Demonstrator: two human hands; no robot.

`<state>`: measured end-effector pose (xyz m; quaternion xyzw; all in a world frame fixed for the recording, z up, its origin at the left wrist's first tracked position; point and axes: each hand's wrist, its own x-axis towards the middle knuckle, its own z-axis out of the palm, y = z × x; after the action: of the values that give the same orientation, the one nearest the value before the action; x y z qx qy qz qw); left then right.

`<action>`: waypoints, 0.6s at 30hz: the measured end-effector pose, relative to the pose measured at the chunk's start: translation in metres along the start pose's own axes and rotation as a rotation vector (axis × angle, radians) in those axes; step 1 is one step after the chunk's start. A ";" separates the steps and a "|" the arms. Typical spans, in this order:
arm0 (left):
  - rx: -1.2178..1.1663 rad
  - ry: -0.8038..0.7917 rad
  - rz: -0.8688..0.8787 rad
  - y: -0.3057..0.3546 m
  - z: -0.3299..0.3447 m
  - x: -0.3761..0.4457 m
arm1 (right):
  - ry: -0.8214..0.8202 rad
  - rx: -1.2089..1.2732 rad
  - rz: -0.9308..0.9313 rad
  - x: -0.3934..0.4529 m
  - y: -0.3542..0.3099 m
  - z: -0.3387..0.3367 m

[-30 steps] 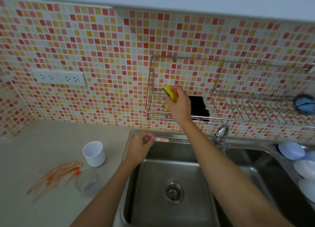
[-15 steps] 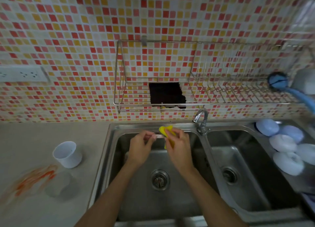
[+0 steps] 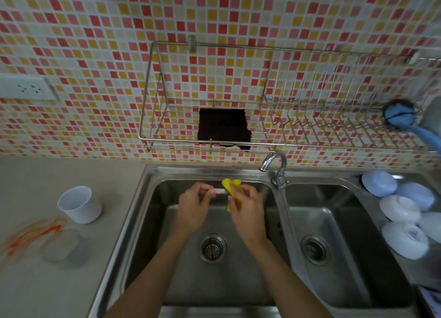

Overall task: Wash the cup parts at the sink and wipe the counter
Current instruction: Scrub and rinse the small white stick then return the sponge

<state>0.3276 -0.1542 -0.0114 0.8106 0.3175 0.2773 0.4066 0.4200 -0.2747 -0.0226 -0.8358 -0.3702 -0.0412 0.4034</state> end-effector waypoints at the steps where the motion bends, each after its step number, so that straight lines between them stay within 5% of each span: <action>1: -0.007 0.006 -0.018 0.001 0.003 -0.001 | -0.006 0.001 0.002 0.000 0.002 0.000; 5: -0.081 0.010 -0.069 0.005 0.011 -0.003 | -0.057 -0.059 -0.170 -0.005 0.000 -0.005; 9: -0.141 0.049 -0.161 0.015 0.017 -0.002 | 0.009 -0.080 0.009 0.005 0.014 -0.009; 14: -0.188 0.077 -0.231 0.015 0.021 -0.001 | -0.045 -0.091 -0.164 -0.011 0.006 -0.007; 18: -0.188 0.036 -0.246 0.018 0.024 -0.005 | -0.001 -0.070 -0.048 0.001 0.019 -0.011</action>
<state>0.3468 -0.1778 -0.0099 0.7186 0.3944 0.2684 0.5060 0.4355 -0.2895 -0.0272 -0.8404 -0.3886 -0.0635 0.3724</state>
